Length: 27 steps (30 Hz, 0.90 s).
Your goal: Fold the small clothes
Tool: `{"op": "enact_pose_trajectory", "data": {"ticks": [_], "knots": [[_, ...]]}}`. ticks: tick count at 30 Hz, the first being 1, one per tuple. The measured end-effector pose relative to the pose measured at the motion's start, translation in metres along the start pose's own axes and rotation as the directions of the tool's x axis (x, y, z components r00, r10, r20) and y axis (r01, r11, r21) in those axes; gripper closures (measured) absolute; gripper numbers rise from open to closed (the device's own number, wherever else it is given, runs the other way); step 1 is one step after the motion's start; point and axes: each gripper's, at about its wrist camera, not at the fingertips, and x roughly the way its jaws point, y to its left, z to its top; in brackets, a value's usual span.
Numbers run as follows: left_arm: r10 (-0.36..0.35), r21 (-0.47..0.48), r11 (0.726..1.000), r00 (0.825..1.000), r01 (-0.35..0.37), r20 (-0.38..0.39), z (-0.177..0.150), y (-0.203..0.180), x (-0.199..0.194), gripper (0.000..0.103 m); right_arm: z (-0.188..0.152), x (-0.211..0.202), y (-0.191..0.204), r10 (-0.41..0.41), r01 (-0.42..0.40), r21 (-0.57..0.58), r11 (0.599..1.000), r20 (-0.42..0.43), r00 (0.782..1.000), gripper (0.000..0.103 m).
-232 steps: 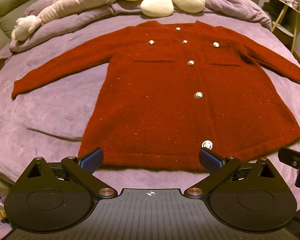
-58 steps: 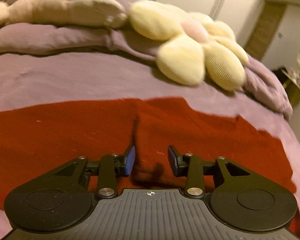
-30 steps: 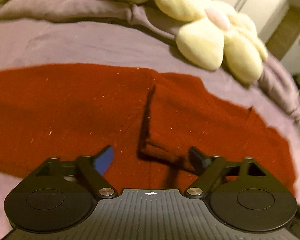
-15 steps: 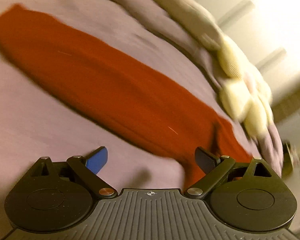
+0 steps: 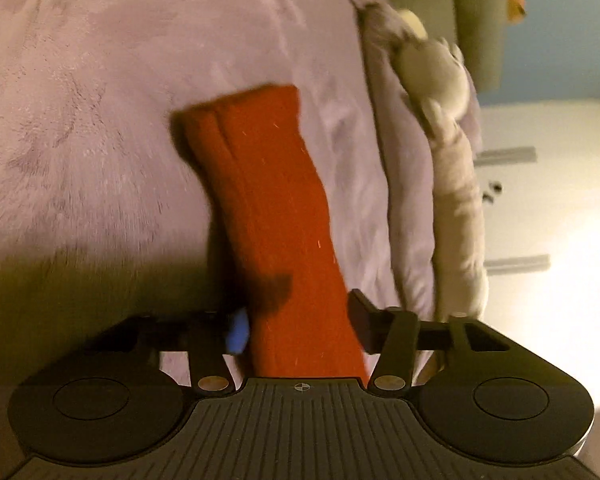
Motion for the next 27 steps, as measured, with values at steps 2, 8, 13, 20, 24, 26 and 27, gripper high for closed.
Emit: {"op": "enact_pose_trajectory", "data": {"ticks": [2,8,13,20,24,26,27], "knots": [[0.017,-0.057,0.998,1.0,-0.017,0.006,0.005,0.005,0.005,0.077,0.0,0.001,0.0,0.001,-0.001,0.003,1.0,0.0,1.0,0.032],[0.05,0.049,0.997,0.998,-0.051,0.034,0.007,-0.011,-0.001,0.092,0.0,0.003,-0.001,0.016,-0.016,0.001,1.0,0.004,1.0,0.029],[-0.048,0.47,0.881,0.999,0.047,-0.01,-0.058,-0.115,-0.013,0.092,0.0,0.001,-0.008,0.054,-0.054,0.012,0.998,0.01,0.999,0.029],[-0.157,0.784,0.421,0.888,0.455,-0.432,-0.284,-0.237,-0.024,0.051,0.005,-0.008,-0.017,0.104,-0.106,0.039,0.994,0.036,0.994,0.03],[-0.062,0.796,0.342,0.857,0.5,-0.512,-0.366,-0.223,-0.006,0.019,0.012,-0.018,-0.023,0.111,-0.113,0.022,0.993,0.071,0.991,0.03],[-0.004,0.814,0.374,0.879,0.443,-0.477,-0.379,-0.201,0.006,0.019,0.02,-0.02,-0.027,0.116,-0.116,-0.001,0.993,0.085,0.99,0.029],[0.012,0.829,0.38,0.894,0.409,-0.447,-0.381,-0.188,0.006,0.019,0.025,-0.019,-0.027,0.117,-0.116,-0.016,0.993,0.089,0.989,0.03]]}}
